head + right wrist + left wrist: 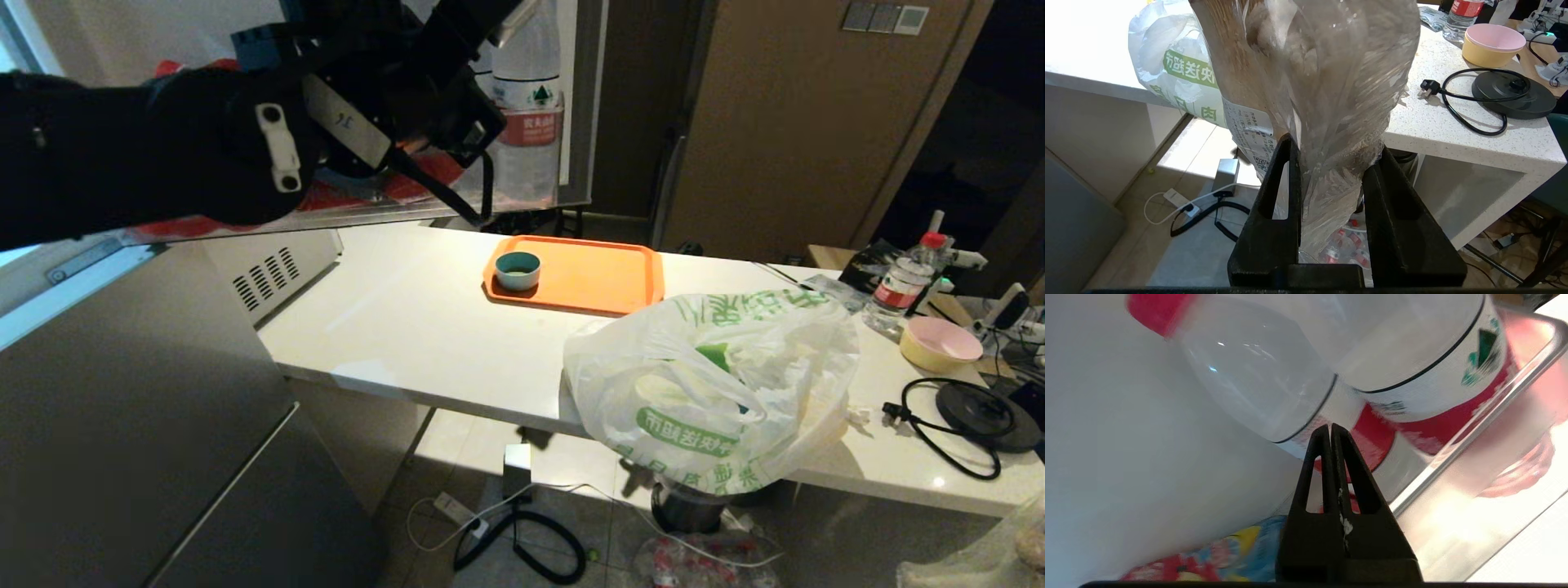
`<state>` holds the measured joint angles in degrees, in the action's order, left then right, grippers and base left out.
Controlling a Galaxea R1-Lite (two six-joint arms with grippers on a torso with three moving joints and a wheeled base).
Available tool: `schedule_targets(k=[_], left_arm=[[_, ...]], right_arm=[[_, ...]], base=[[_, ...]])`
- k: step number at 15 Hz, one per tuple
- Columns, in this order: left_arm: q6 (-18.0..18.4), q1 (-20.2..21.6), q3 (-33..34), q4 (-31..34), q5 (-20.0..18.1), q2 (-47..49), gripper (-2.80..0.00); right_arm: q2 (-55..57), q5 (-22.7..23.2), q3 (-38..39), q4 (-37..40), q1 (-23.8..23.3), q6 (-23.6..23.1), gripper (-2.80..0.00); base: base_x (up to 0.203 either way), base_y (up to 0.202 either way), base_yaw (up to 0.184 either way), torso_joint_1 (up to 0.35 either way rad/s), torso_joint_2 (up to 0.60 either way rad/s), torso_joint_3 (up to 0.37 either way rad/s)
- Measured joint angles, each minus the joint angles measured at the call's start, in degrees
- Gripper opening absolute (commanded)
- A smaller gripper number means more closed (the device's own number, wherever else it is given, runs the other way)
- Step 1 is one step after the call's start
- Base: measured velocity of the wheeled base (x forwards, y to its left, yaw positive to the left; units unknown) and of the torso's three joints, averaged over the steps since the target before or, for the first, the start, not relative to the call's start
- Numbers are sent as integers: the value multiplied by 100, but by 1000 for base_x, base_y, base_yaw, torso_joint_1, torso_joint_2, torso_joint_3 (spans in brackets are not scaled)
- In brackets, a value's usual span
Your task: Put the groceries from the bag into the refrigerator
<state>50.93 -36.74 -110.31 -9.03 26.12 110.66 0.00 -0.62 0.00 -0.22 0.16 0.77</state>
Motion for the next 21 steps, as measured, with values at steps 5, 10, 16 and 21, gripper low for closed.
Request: schedule_targets(k=[5,10,16,21], left_arm=[[723,83,-5,221,-268,-131,-280],[831,98,-7,162,-286,-112,-280],[1185,87,1,197,-306,-76,-280],[1469,69,1,285,-521,-49,-280]], right_arm=[[0,0,0,-2,2,2,-280],[0,2,0,-2,2,0,-280],[0,2,0,-2,2,2,-280],[0,2,0,0,0,2,-280]], base=[[0,0,0,0,0,0],[0,0,0,0,0,0],[0,0,0,0,0,0],[0,0,0,0,0,0]])
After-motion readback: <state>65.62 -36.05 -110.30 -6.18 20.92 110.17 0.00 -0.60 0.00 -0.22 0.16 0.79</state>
